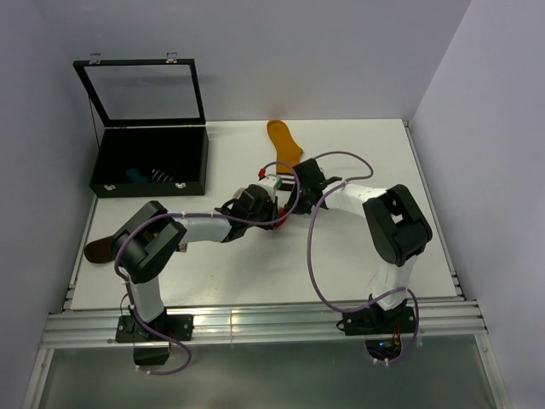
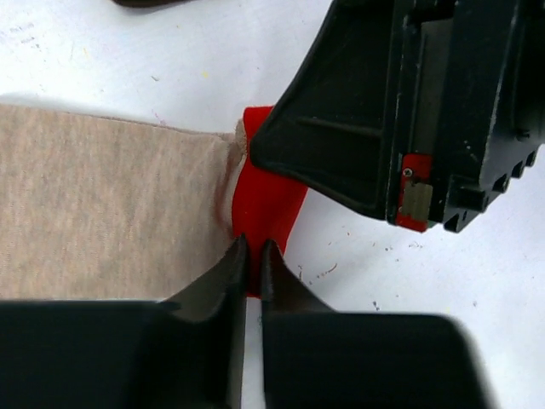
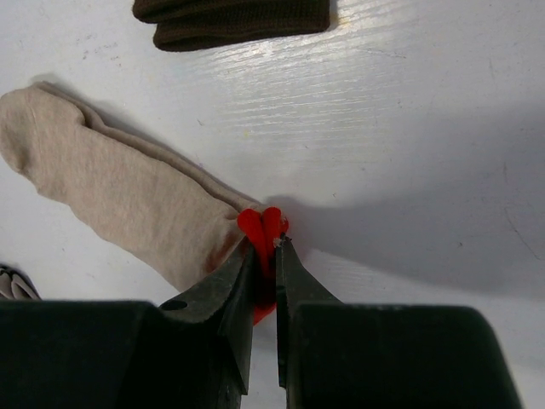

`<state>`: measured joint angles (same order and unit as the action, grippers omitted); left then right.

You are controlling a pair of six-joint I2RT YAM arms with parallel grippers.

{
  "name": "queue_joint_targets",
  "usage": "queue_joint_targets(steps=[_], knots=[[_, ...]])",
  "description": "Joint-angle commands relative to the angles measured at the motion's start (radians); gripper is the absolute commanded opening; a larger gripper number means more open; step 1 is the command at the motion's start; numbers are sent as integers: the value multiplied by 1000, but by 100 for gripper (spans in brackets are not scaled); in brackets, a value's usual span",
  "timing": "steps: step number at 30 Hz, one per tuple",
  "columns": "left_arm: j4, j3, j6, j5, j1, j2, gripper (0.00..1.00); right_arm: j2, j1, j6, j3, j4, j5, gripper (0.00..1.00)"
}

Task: Roll the socks
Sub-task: Roll the sock at the center of the board.

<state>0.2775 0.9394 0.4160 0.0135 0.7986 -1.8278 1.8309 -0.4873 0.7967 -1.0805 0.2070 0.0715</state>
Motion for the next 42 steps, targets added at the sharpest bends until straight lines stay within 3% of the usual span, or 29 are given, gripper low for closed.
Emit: queue_joint_targets(steps=[1, 2, 3, 10, 26, 31, 39, 42], knots=[[-82, 38, 61, -4, 11, 29, 8, -15, 10, 19, -32, 28, -25, 0], [-98, 44, 73, -4, 11, 24, 1, -18, 12, 28, -29, 23, -27, 0], [-122, 50, 99, -4, 11, 21, 0, -21, 13, 33, -24, 19, -27, 0], [-259, 114, 178, -98, -10, -28, 0, -35, 19, 55, -10, -4, -24, 0], [-348, 142, 276, -270, -96, -192, 2, -7, 21, 70, -38, 6, -35, 0], [-409, 220, 250, -284, -147, -270, 0, -16, 41, 107, 11, -27, -32, 0], [-466, 452, 147, -233, -137, -341, 0, -91, 96, 183, 134, -69, -70, 0], [-446, 434, 132, -248, -134, -329, 0, -102, 113, 182, 148, -74, -65, 0]])
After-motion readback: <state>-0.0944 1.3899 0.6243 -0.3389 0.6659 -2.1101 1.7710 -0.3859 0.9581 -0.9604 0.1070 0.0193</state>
